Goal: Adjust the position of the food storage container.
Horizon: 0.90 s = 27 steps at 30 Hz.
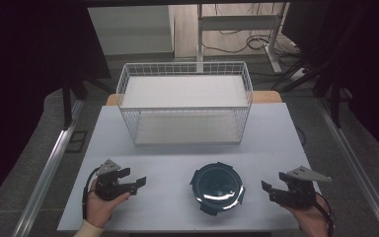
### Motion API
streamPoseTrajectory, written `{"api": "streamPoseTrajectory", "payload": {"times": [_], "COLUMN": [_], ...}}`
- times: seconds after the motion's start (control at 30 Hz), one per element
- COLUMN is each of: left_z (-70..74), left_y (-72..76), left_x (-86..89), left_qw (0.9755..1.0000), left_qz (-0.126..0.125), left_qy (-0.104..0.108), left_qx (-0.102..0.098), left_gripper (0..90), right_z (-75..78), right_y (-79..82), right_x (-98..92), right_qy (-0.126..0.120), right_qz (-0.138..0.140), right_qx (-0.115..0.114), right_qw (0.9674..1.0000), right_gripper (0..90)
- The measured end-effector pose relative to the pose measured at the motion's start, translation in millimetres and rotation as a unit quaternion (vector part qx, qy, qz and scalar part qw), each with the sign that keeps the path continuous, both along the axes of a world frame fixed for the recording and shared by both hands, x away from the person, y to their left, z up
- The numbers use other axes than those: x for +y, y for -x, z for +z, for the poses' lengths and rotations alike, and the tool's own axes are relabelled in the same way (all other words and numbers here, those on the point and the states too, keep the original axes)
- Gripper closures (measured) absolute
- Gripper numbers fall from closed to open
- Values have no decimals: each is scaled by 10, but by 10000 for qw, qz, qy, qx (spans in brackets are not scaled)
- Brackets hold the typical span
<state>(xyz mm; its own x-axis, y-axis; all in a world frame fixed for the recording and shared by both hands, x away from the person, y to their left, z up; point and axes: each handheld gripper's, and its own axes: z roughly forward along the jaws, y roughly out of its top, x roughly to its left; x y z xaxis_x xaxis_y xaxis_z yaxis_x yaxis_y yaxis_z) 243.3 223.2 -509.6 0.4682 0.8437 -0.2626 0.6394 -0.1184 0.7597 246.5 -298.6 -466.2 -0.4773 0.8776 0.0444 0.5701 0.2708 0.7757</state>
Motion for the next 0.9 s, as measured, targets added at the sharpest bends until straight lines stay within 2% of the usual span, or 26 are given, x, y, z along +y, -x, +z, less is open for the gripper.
{"api": "streamPoseTrajectory", "payload": {"times": [0.1, 0.13, 0.17, 0.2, 0.23, 0.3, 0.33, 0.37, 0.43, 0.47, 0.5, 0.53, 0.57, 0.7, 0.9], "left_z": [-2, -3, -3, -5, -5, -11, -11, -12, -12, -12, -12, -12, -15, -19, -20], "left_y": [2, 3, 3, 2, 2, -1, -1, -1, 0, 0, 1, 1, 1, -3, -1], "left_x": [-5, -5, -5, -6, -6, -8, -8, -8, -4, -4, -4, -4, -6, -9, -17], "left_qw": [10000, 10000, 10000, 10000, 10000, 10000, 10000, 10000, 10000, 10000, 10000, 10000, 10000, 10000, 10000], "left_qz": [-12, -13, -13, -18, -18, -20, -20, -15, 1, 1, 5, 5, 4, -11, -17], "left_qy": [-3, -5, -5, -9, -9, -14, -14, -20, -15, -15, -12, -12, -17, -36, -48], "left_qx": [8, 7, 7, 10, 10, 16, 16, 17, 2, 2, 5, 5, 7, 19, 31], "left_gripper": [221, 221, 221, 221, 221, 221, 220, 220, 221, 221, 221, 221, 221, 221, 221], "right_z": [18, 21, 21, 19, 19, 21, 21, 23, 18, 18, 3, 3, -20, -55, -107], "right_y": [27, 48, 48, 67, 67, 86, 86, 108, 128, 128, 140, 140, 142, 149, 144], "right_x": [12, 23, 23, 36, 36, 64, 64, 103, 148, 148, 193, 193, 231, 315, 403], "right_qy": [75, 160, 160, 212, 212, 283, 283, 441, 590, 590, 671, 671, 732, 865, 871], "right_qz": [80, 151, 151, 255, 255, 404, 404, 548, 739, 739, 894, 894, 1040, 1224, 1261], "right_qx": [62, 133, 133, 194, 194, 330, 330, 327, 358, 358, 436, 436, 495, 553, 621], "right_qw": [9999, 9997, 9997, 9993, 9993, 9982, 9982, 9970, 9949, 9949, 9928, 9928, 9906, 9872, 9862], "right_gripper": [331, 384, 384, 444, 444, 552, 552, 648, 735, 735, 803, 803, 844, 881, 884]}}
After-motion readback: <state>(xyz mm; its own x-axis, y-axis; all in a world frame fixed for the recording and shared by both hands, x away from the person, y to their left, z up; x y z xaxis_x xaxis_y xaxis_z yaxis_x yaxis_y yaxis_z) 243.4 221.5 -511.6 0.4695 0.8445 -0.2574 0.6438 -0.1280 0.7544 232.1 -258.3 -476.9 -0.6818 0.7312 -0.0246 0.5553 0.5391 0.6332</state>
